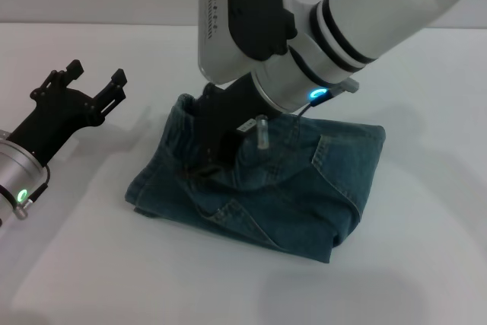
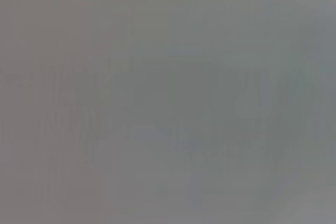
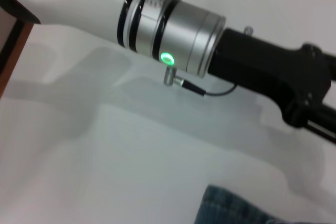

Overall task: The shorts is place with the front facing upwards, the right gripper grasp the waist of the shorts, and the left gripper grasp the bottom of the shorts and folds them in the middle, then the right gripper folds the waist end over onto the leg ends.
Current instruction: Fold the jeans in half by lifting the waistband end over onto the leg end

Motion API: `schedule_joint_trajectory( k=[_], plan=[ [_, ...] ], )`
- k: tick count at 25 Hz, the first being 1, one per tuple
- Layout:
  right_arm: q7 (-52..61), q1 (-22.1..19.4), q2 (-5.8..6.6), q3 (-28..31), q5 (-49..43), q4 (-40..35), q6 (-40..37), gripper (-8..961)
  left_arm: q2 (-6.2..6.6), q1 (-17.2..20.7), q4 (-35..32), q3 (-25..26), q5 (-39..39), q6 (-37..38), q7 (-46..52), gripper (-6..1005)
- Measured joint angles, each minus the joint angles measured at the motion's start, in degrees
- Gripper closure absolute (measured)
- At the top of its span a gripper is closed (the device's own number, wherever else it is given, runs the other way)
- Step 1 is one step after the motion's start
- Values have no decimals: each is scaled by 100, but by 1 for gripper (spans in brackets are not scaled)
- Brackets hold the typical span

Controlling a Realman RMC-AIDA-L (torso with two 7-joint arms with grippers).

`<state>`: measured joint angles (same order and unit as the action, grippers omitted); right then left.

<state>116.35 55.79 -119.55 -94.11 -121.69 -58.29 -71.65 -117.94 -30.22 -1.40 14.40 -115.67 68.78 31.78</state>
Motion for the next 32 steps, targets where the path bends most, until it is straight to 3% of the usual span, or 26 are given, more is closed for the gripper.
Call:
schedule_joint_trajectory(
  k=[9,21,32],
  plan=[
    [-147,-337,-6,-361,37,-596,559,460,7,-1,24,370,9,-168,-366,183],
    [-109,-492,22,-401,-47,-869,412,460,12,-11,-19,459,9,-190,-373,184],
    [475,-499,28,-527,-1188,-1127,105,460,26,-34,-76,577,15,-224,-375,183]
  ],
)
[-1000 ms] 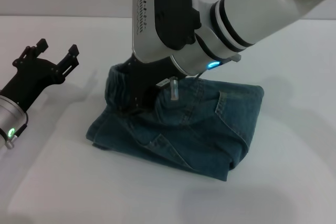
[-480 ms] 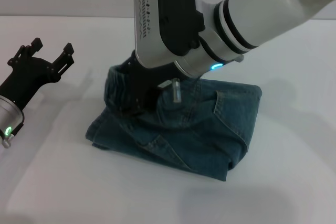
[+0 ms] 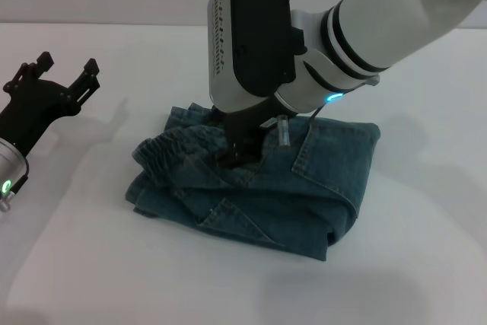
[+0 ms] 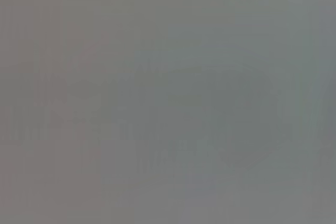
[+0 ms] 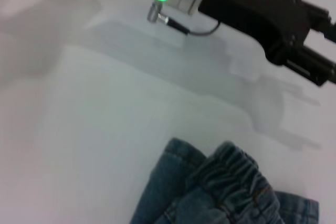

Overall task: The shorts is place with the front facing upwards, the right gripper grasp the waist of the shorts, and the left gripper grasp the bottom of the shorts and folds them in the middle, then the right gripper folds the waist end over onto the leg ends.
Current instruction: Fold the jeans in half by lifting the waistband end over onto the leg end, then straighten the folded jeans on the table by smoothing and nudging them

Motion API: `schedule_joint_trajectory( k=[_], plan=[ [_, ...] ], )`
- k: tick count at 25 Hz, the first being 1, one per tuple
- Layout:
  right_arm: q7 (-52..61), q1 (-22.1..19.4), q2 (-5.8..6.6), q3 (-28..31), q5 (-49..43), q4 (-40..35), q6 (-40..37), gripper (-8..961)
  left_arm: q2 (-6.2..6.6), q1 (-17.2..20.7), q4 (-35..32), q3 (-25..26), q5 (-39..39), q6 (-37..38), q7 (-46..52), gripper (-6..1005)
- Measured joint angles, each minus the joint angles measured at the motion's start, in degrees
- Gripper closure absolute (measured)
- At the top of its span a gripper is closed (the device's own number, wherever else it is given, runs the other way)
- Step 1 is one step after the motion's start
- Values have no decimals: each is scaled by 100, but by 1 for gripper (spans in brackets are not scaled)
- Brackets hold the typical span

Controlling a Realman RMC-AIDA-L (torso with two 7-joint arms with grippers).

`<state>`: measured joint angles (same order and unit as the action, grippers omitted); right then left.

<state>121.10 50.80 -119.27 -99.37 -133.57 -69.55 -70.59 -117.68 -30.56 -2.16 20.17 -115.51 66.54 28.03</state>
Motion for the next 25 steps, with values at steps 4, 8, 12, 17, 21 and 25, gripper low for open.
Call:
schedule_joint_trajectory(
  k=[4,8,12,17,21,25],
  plan=[
    [23,-53,-11,-38,-85,-99,41,460,1,-3,-4,16,3,-26,-1,183],
    [26,-69,-13,-87,44,-106,-32,460,2,-2,-4,16,3,-75,-8,183],
    [27,-171,-17,-106,431,-225,-502,460,2,25,-4,20,3,-98,-8,183],
    [1,-629,26,67,892,-591,-1166,460,2,51,-4,78,9,-107,-9,184],
    [13,-886,35,281,913,-663,-1654,459,2,58,-4,97,12,-107,-9,184],
    [43,-970,44,486,873,-466,-2103,459,0,31,-4,101,12,-123,-9,184]
  ],
)
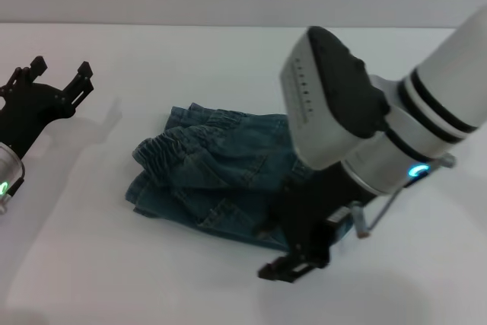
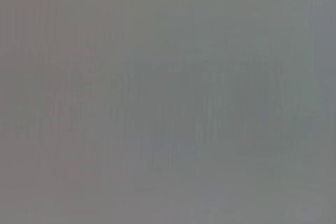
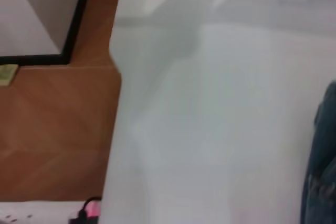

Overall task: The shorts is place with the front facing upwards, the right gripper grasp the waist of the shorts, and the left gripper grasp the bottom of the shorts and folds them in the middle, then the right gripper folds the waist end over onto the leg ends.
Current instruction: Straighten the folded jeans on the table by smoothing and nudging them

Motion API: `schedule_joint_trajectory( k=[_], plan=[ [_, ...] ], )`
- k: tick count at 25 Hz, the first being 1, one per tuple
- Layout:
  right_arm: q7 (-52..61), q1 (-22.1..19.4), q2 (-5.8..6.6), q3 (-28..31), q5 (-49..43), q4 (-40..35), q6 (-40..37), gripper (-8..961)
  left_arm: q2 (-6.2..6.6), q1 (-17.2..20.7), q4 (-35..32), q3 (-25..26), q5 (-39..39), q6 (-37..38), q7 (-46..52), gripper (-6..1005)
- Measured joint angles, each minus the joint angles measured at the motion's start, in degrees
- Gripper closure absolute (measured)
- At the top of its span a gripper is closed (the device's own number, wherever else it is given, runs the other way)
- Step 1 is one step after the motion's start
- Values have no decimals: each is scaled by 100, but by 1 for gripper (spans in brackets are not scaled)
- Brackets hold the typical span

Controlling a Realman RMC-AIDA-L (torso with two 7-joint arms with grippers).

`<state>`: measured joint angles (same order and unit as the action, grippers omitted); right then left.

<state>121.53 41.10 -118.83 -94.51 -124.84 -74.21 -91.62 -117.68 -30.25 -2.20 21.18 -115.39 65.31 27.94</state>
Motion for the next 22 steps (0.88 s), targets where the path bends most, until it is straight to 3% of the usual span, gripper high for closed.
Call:
schedule_joint_trajectory(
  k=[8,22],
  plan=[
    [79,10,19,556,-497,641,-312,459,-8,-46,21,0,-1,-71,-74,183],
    [138,126,16,749,-1003,1128,-77,459,-17,-69,58,-1,-1,-142,-96,184]
  ],
)
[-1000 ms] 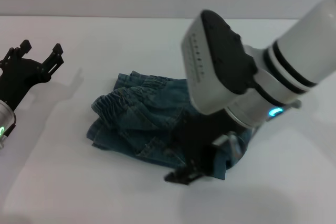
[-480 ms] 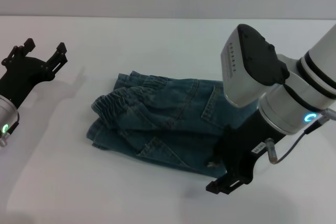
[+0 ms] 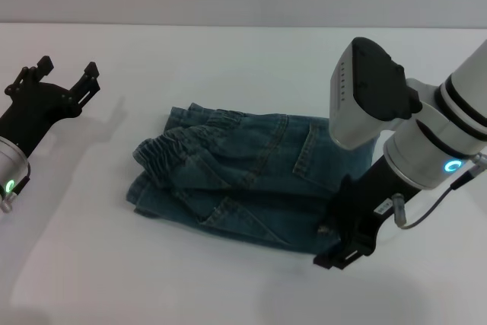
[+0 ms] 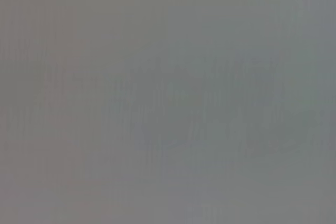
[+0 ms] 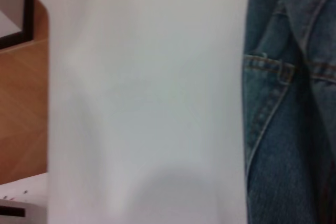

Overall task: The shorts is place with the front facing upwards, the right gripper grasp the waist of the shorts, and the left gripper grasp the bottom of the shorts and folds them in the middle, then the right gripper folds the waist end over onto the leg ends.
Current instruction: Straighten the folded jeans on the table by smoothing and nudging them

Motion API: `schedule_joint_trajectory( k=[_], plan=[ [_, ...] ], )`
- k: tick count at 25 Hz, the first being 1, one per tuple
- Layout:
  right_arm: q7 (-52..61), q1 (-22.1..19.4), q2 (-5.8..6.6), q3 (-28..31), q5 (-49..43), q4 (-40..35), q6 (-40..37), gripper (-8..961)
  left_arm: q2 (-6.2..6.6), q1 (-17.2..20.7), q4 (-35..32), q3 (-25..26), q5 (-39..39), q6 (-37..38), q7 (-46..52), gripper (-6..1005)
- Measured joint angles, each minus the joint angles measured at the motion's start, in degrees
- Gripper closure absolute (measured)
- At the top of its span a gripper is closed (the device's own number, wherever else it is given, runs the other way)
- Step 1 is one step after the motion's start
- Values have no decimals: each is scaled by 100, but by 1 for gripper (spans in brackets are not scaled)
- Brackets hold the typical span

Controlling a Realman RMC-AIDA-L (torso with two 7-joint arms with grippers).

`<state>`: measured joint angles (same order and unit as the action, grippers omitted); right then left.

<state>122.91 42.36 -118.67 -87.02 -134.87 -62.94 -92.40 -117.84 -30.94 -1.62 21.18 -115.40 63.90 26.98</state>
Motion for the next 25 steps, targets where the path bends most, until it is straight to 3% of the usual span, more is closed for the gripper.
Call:
schedule_joint_trajectory(
  k=[17,25],
  plan=[
    [154,35,3,376,-435,144,910,460,-9,52,12,0,-9,-2,0,184],
    [52,-167,-7,446,-203,-305,629,460,-5,53,11,1,-8,4,32,183]
  ],
)
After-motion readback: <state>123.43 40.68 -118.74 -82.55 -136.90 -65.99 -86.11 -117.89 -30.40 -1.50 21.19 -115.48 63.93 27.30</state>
